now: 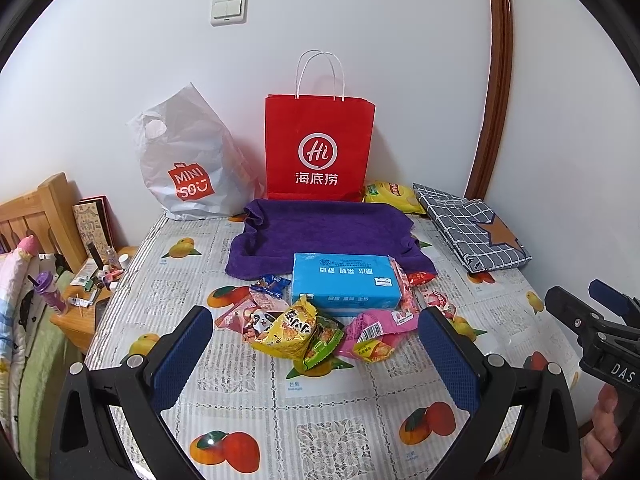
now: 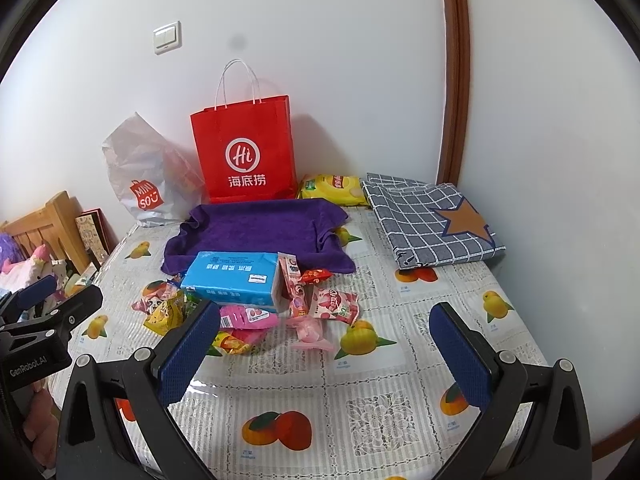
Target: Organize snacks
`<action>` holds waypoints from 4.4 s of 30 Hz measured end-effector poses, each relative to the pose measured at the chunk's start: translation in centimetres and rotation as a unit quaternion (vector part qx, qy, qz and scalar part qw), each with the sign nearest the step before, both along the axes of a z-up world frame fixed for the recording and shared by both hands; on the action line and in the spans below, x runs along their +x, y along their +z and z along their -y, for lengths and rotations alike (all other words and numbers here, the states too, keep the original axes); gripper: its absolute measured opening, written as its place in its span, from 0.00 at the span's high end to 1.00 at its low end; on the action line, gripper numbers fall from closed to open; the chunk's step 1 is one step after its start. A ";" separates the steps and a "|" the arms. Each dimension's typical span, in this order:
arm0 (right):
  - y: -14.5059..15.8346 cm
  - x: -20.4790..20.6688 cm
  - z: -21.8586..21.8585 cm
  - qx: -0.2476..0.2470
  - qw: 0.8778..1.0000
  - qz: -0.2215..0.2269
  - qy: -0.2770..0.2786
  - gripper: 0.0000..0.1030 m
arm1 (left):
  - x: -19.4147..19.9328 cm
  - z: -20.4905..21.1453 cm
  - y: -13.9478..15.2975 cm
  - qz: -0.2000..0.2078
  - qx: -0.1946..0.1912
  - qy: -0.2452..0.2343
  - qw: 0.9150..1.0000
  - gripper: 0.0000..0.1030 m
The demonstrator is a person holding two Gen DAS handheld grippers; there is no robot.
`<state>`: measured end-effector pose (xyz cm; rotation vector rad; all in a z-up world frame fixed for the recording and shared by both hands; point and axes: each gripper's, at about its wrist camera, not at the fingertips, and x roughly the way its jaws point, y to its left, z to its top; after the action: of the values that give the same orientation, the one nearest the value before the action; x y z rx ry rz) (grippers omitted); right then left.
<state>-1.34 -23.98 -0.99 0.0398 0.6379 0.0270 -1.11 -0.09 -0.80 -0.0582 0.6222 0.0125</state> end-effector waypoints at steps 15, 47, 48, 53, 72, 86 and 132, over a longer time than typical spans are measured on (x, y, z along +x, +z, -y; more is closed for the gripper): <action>-0.1 0.1 -0.4 0.002 1.000 -0.002 0.005 0.00 | -0.1 -0.2 0.2 0.000 0.000 0.000 1.000 0.00; -12.6 10.6 0.2 0.022 0.990 -0.133 0.051 0.26 | 8.3 -6.0 -8.9 -0.100 0.001 0.047 0.994 0.00; -13.4 11.2 -0.1 0.019 0.988 -0.142 0.056 0.34 | 8.4 -6.3 -9.1 -0.102 0.000 0.047 0.994 0.00; -16.3 13.1 -0.6 0.030 0.981 -0.174 0.076 0.42 | 8.8 -8.1 -10.2 -0.113 -0.009 0.050 0.992 0.00; -18.9 14.4 -1.5 0.010 0.976 -0.190 0.105 0.62 | 9.4 -9.2 -11.3 -0.122 -0.034 0.014 0.992 0.00; -17.8 11.0 1.0 0.025 0.979 -0.185 0.083 0.62 | 11.8 -3.8 -13.5 -0.146 0.002 -0.049 0.988 0.04; -8.5 6.9 0.4 0.037 0.990 -0.095 0.093 0.67 | 7.9 -3.1 -6.1 -0.115 -0.052 -0.046 0.991 0.61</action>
<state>5.56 -24.34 -9.47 0.0554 0.8305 0.2294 6.82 3.04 -6.88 -0.1303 0.8553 -0.1043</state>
